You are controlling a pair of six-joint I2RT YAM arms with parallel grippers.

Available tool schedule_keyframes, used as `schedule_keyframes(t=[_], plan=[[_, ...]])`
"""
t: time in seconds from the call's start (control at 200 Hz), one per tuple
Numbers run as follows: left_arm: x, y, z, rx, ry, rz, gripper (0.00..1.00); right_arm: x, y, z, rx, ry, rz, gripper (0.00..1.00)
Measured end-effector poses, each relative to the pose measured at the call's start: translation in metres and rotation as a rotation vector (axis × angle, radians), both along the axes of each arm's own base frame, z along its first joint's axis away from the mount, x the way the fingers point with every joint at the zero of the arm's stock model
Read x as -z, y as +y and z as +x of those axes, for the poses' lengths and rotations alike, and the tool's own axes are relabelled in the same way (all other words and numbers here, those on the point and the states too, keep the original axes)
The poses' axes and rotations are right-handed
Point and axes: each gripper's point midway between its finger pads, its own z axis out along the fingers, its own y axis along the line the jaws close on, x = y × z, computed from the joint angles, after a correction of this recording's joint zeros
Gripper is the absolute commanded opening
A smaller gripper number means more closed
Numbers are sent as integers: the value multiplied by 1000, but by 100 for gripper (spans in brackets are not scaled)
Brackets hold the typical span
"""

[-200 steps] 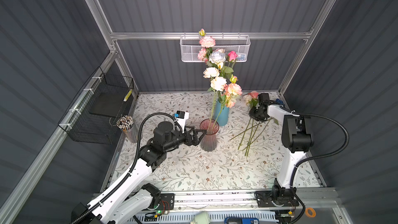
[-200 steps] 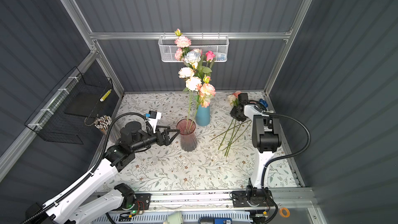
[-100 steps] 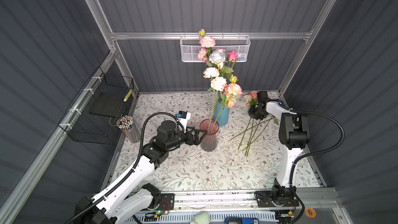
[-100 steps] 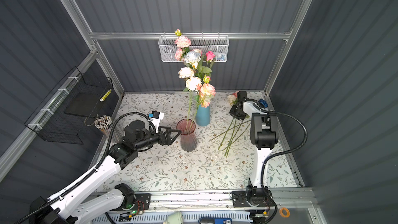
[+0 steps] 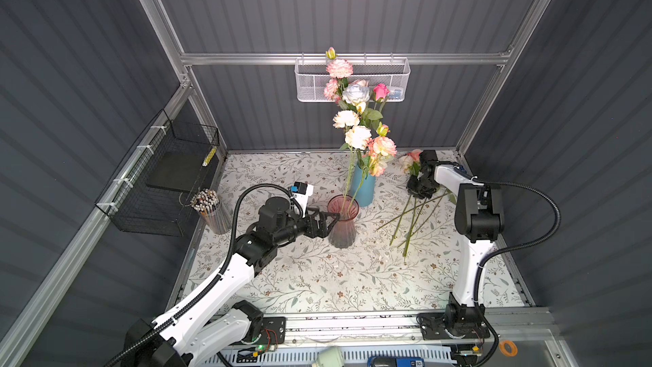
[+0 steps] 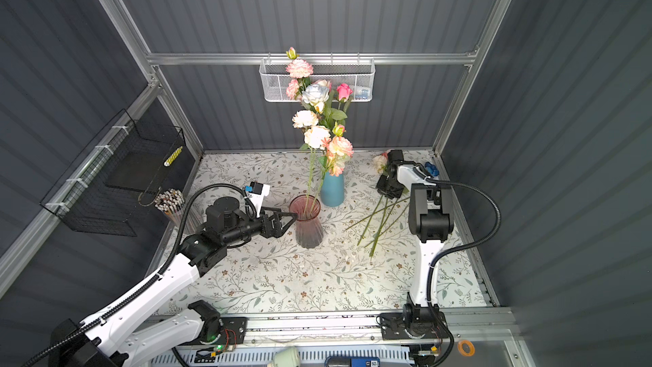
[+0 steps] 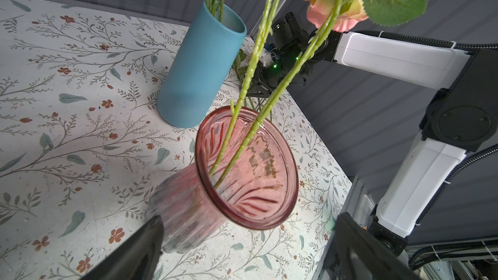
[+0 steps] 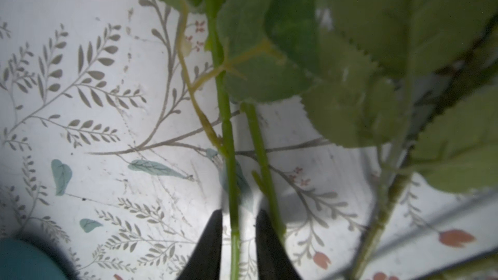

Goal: Arrange flowers in a vase
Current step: Pick up the flower from the top-right of the table.

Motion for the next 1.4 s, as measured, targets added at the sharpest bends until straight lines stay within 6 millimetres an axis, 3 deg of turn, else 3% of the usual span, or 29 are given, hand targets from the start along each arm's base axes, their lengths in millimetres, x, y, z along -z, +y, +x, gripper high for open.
schedule_keyframes(t=[0.335,0.46,0.745,0.966,1.111,1.201,1.401], plan=[[0,0,0,2,-6,3,100,-1,5,0,-18,-16,23,5],[0,-1,1,2,-5,4,99,-15,8,-3,-16,-77,38,3],[-1,-3,4,2,-2,5,99,-106,16,11,-16,-414,38,2],[-1,0,8,-26,-3,8,99,-145,25,6,-25,-577,0,3],[-1,2,10,-47,-1,9,99,-173,30,-7,-29,-666,-20,2],[-1,3,11,-55,0,10,99,-202,34,-19,-33,-746,-28,3],[-3,6,13,-78,-5,8,99,-264,45,-63,-44,-926,-27,3]])
